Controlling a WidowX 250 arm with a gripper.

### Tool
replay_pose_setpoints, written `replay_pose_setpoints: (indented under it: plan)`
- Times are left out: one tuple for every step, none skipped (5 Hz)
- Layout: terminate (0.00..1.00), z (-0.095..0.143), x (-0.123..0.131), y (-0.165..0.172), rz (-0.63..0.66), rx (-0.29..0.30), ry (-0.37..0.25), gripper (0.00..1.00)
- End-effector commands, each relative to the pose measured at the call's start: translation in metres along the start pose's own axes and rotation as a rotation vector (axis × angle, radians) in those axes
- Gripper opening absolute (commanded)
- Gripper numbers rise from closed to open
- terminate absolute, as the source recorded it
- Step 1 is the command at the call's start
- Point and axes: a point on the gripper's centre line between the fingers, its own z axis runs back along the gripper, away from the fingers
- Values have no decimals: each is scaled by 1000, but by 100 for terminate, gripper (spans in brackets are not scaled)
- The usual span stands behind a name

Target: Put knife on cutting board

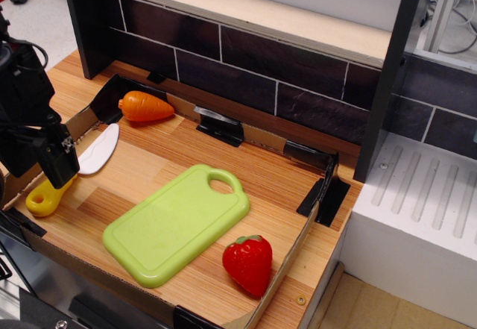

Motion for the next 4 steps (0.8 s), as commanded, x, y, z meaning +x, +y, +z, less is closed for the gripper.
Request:
replay_pose_setpoints:
  plan:
    - [0,-12,13,6,11,53,-38,100]
    - [0,-23,10,5,4,74,-41,100]
    - [0,-32,9,6,9,95,-43,100]
    - [0,-37,9,4,-22,113,-24,100]
